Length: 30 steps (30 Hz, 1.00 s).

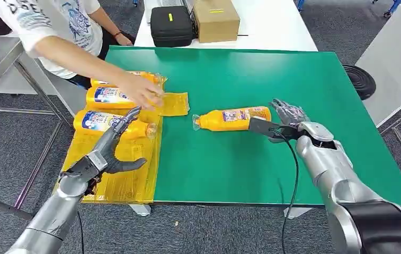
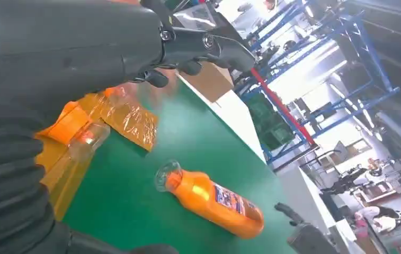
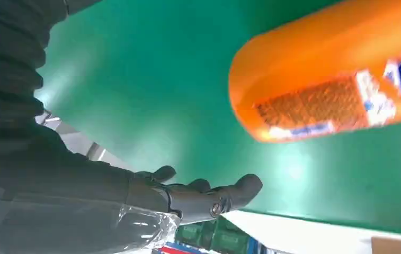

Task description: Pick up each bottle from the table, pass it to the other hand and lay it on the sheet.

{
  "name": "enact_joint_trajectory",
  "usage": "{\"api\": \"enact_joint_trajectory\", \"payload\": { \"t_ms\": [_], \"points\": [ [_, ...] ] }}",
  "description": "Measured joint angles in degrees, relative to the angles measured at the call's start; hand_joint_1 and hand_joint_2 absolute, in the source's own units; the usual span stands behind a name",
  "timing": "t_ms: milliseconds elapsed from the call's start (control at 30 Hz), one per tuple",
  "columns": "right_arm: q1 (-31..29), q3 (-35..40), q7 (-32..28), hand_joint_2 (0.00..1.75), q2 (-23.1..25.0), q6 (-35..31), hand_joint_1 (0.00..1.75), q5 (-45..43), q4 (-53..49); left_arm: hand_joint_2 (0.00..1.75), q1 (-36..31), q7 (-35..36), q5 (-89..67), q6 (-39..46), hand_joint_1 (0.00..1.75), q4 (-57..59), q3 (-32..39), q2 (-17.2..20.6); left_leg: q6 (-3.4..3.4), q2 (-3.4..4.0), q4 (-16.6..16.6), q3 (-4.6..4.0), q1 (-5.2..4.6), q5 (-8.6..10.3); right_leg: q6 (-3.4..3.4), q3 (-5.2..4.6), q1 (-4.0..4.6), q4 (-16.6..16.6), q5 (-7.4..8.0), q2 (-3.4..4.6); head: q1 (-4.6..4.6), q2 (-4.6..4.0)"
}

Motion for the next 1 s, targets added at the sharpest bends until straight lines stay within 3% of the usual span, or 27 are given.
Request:
{"api": "enact_joint_trajectory", "payload": {
  "t_ms": [367, 600, 1000],
  "points": [
    [-1.7, 3.2, 0.6, 1.75, 3.0, 0.7, 0.00, 1.8, 5.2, 1.75, 0.8, 0.4, 2.4, 2.0, 0.00, 0.0, 2.4, -1.7, 0.00, -0.01, 0.0, 0.01, 0.00, 0.00, 0.00, 0.00, -0.02, 0.0, 0.00, -0.01, 0.02, 0.00],
    [-1.7, 4.0, 2.4, 1.75, 3.8, -2.3, 0.00, 1.8, 6.6, 1.75, 1.1, 0.8, 2.4, 4.9, 0.00, 0.1, 3.4, -3.0, 0.00, -0.01, 0.0, 0.00, 0.00, 0.00, 0.00, 0.00, -0.02, 0.0, 0.00, -0.01, 0.02, 0.00],
    [-1.7, 4.0, 0.4, 1.75, 4.6, -3.6, 0.00, 1.2, 7.4, 1.75, 1.5, 0.8, 2.1, 5.4, 0.00, 0.8, 4.1, -3.7, 0.00, -0.01, 0.0, 0.01, 0.00, 0.00, 0.00, 0.00, -0.01, 0.0, 0.00, -0.01, 0.00, 0.00]
  ]
}}
